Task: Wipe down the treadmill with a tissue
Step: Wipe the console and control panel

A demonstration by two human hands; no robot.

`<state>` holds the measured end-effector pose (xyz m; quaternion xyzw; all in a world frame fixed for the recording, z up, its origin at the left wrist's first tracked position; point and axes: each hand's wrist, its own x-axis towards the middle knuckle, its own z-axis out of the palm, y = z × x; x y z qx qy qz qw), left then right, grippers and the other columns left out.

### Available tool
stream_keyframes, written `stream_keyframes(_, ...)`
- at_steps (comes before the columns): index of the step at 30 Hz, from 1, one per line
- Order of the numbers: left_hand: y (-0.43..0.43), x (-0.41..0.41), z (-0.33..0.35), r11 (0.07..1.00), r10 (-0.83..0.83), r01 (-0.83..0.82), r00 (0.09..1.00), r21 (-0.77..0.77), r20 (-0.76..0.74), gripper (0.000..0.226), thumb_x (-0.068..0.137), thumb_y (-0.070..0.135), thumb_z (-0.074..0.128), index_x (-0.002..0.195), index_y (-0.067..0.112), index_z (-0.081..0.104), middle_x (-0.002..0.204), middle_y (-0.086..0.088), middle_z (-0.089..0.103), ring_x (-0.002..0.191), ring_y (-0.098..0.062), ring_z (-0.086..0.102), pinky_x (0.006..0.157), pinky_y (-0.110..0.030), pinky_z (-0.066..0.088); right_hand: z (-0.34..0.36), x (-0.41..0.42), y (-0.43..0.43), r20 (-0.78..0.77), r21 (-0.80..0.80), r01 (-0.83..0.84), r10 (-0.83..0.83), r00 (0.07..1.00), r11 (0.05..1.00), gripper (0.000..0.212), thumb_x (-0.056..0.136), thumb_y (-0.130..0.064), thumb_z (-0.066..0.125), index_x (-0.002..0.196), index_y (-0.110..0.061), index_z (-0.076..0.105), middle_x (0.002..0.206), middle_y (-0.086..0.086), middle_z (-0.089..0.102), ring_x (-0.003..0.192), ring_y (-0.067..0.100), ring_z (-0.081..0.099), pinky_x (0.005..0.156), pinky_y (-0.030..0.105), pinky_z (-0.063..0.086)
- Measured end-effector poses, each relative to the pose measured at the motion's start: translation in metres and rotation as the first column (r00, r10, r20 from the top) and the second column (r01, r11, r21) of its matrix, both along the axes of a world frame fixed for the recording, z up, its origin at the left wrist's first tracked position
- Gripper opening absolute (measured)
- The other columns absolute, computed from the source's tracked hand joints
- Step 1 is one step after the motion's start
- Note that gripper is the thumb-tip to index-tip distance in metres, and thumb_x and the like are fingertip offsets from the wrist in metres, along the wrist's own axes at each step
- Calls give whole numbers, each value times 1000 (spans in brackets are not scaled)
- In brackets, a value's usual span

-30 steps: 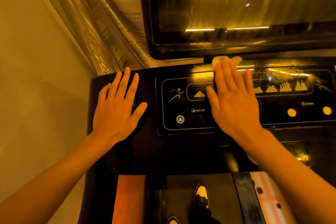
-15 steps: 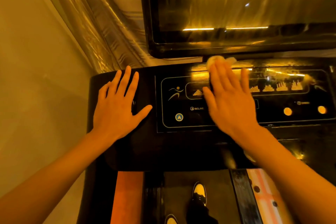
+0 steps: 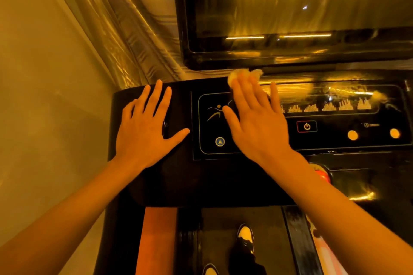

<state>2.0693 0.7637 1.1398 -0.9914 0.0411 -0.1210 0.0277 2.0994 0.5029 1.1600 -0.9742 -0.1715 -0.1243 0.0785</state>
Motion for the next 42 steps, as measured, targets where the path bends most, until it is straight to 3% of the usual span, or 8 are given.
stream_keyframes(4, 0, 1, -1, 1000, -1, 1, 1000, 2, 15, 99, 92, 85, 17, 167, 22, 7, 174, -5, 3, 159, -30, 9, 121, -53, 24, 5, 11, -101, -66, 50, 301, -298, 952, 952, 76, 102, -60, -1, 166, -19, 0, 174, 4, -5, 160, 19, -10, 128, 51, -10)
stream_keyframes(7, 0, 1, -1, 1000, -4, 5, 1000, -7, 25, 98, 92, 85, 17, 167, 22, 8, 174, -5, 4, 159, -30, 10, 120, -52, 25, 10, 16, -92, -112, 125, 423, -411, 905, 897, 84, 97, -60, -5, 166, -13, 1, 174, 12, -4, 160, 27, -8, 128, 54, -4)
stream_keyframes(15, 1, 1, -2, 1000, -5, 5, 1000, -3, 28, 97, 93, 83, 19, 167, 22, 9, 174, -5, 6, 159, -30, 11, 120, -54, 27, -8, -21, 27, -29, 49, -52, 54, 998, 997, 71, 106, -55, 5, 167, -18, 1, 174, 4, -7, 160, 21, -13, 126, 43, -17)
stream_keyframes(19, 0, 1, -2, 1000, -8, 8, 1000, -13, 29, 97, 93, 82, 21, 167, 21, 11, 174, -6, 8, 159, -31, 12, 119, -54, 27, -2, 1, -75, -23, 38, 179, -178, 984, 983, 75, 104, -62, -1, 166, -21, -5, 174, 4, -11, 159, 21, -14, 127, 49, -13)
stream_keyframes(23, 0, 1, -2, 1000, -6, 7, 999, -11, 35, 97, 93, 83, 20, 167, 21, 10, 174, -6, 7, 159, -32, 12, 119, -53, 27, 10, 13, -105, -140, 164, 476, -457, 878, 864, 88, 95, -66, -5, 166, -14, 2, 174, 11, -3, 160, 28, -6, 128, 54, -5)
stream_keyframes(32, 0, 0, -1, 1000, 2, -2, 1000, 2, 23, 93, 94, 79, 20, 167, 21, 10, 174, -6, 6, 159, -31, 12, 120, -53, 27, -4, -13, 82, -19, 51, -100, 101, 995, 994, 73, 105, -55, 3, 166, -17, 12, 174, 6, 9, 161, 24, -1, 128, 48, -10)
stream_keyframes(38, 1, 1, -4, 1000, -12, 12, 999, -4, 46, 97, 93, 83, 18, 167, 21, 9, 174, -5, 6, 159, -32, 13, 119, -52, 25, 1, -8, -65, -61, 89, 273, -269, 961, 958, 80, 101, -68, 0, 166, -21, -2, 174, 4, -8, 160, 21, -12, 128, 53, -8)
stream_keyframes(42, 0, 2, -4, 1000, -16, 16, 999, -6, 52, 93, 96, 80, 17, 166, 19, 12, 174, -7, 9, 158, -33, 15, 117, -53, 26, -5, -27, -29, -78, 142, 308, -300, 951, 941, 82, 102, -65, 4, 166, -14, -2, 173, 10, -11, 160, 28, -13, 129, 54, -4)
